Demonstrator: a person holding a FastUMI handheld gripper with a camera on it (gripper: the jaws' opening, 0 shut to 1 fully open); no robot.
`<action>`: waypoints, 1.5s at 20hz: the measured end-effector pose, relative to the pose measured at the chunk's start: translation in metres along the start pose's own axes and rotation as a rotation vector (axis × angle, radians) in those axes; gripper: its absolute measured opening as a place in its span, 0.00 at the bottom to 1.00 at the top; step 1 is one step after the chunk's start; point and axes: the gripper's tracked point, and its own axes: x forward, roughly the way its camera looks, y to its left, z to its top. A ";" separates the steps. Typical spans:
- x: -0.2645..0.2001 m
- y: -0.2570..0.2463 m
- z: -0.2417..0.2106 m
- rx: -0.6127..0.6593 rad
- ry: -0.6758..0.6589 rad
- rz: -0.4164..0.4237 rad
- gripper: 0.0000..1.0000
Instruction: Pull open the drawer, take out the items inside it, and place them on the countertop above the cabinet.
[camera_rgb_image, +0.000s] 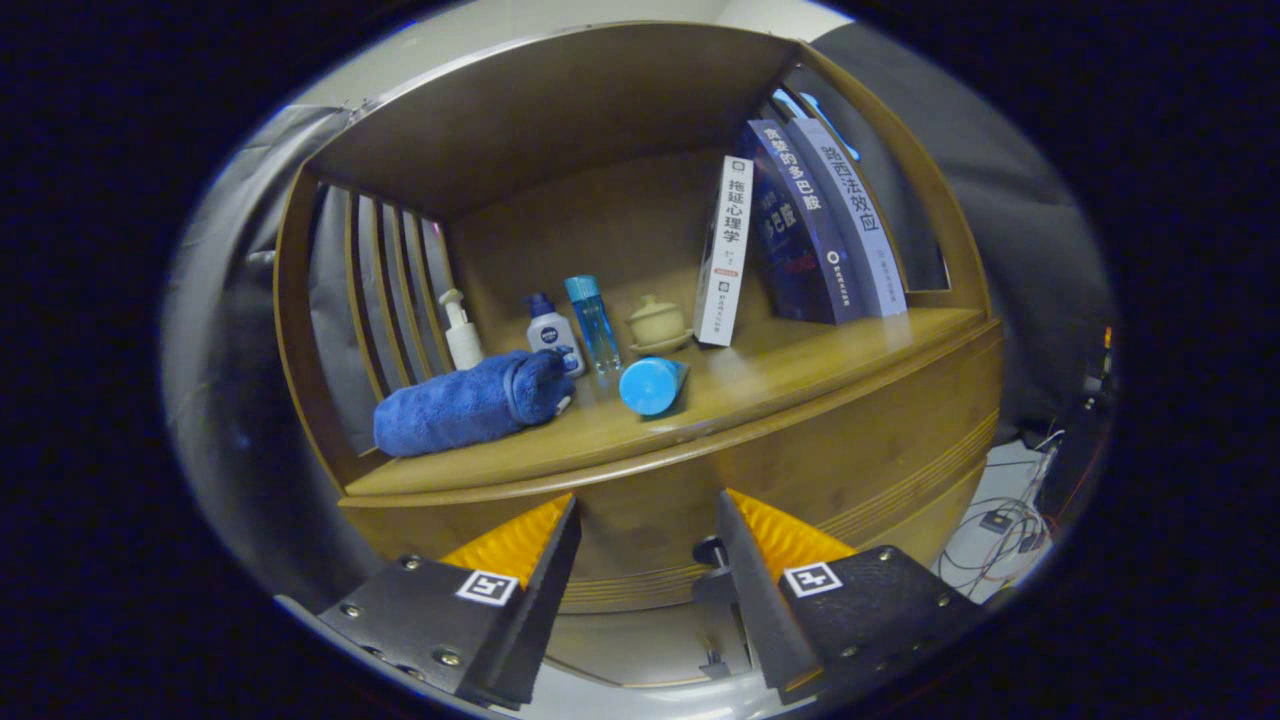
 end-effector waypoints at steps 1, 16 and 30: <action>-0.004 0.002 0.003 -0.015 -0.003 -0.003 0.81; -0.080 0.004 0.054 -0.068 -0.091 -0.093 0.81; -0.125 0.011 0.092 -0.133 -0.142 -0.050 0.81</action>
